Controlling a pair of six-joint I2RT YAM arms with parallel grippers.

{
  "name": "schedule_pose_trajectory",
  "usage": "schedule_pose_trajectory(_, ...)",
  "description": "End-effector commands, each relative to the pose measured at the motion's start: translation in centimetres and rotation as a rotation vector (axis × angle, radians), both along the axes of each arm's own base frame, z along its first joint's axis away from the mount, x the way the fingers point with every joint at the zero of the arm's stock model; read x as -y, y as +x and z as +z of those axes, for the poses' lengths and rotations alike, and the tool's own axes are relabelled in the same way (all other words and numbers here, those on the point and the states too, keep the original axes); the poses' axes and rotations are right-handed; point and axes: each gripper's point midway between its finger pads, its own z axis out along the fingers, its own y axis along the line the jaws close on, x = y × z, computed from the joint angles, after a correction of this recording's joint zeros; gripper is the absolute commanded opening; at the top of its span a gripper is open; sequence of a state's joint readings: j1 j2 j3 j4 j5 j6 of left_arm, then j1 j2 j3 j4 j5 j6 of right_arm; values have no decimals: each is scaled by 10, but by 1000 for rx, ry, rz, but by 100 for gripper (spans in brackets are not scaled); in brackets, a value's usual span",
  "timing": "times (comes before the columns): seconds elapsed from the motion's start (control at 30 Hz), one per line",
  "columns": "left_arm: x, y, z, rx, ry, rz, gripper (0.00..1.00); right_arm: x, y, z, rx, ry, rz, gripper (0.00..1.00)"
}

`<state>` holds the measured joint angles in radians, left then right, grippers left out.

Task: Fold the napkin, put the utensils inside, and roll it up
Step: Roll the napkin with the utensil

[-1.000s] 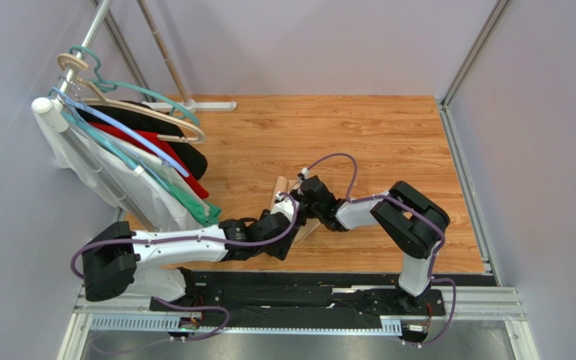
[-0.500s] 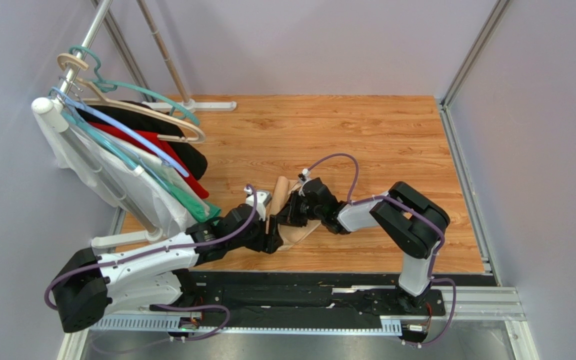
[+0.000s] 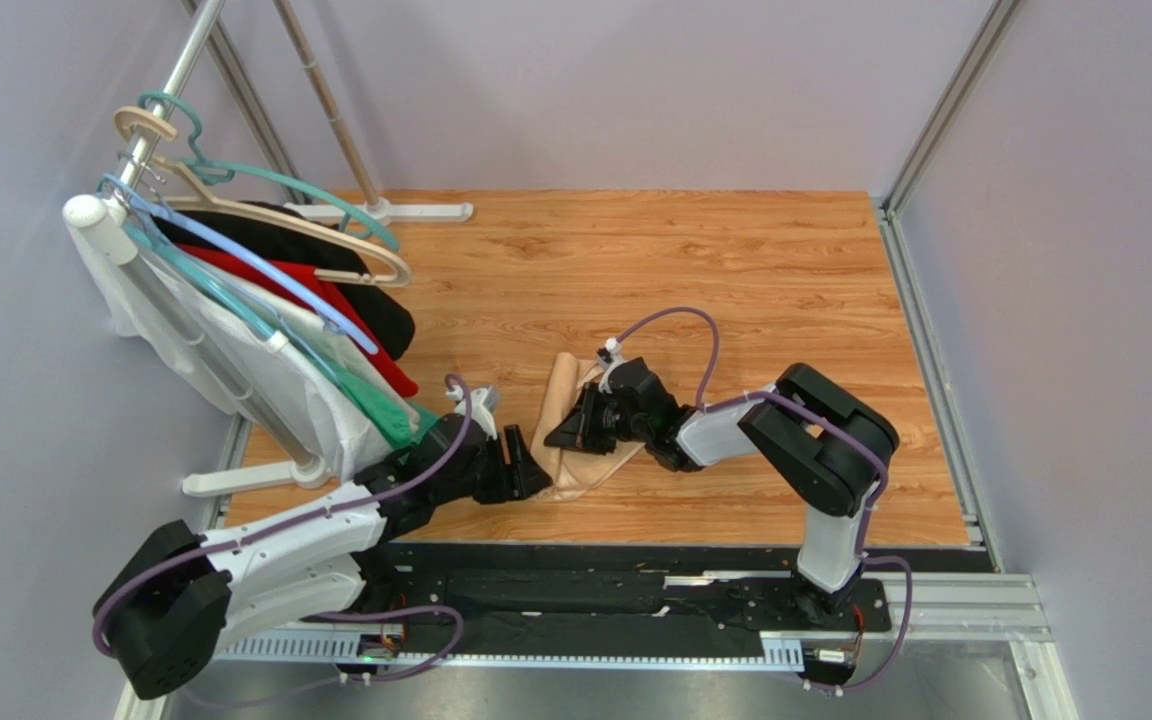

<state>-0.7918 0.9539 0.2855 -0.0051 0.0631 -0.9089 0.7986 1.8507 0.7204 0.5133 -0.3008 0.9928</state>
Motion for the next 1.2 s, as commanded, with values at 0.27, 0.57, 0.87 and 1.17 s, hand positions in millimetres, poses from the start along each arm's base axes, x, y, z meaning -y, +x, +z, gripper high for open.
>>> schedule_pose_trajectory(0.27, -19, 9, -12, -34, -1, 154, 64, 33, -8, -54, -54, -174, -29, 0)
schedule_pose_trajectory(0.57, -2, 8, -22, -45, -139, 91, 64, 33, -10, -54, -54, -167, -28, 0)
schedule_pose_trajectory(0.87, 4, -12, -44, -147, -156, 30, 52, 24, -6, -49, -56, -128, -22, 0)
schedule_pose_trajectory(1.17, -13, -17, -56, -204, -72, 99, 64, 24, -21, -59, -143, -63, -26, 0)
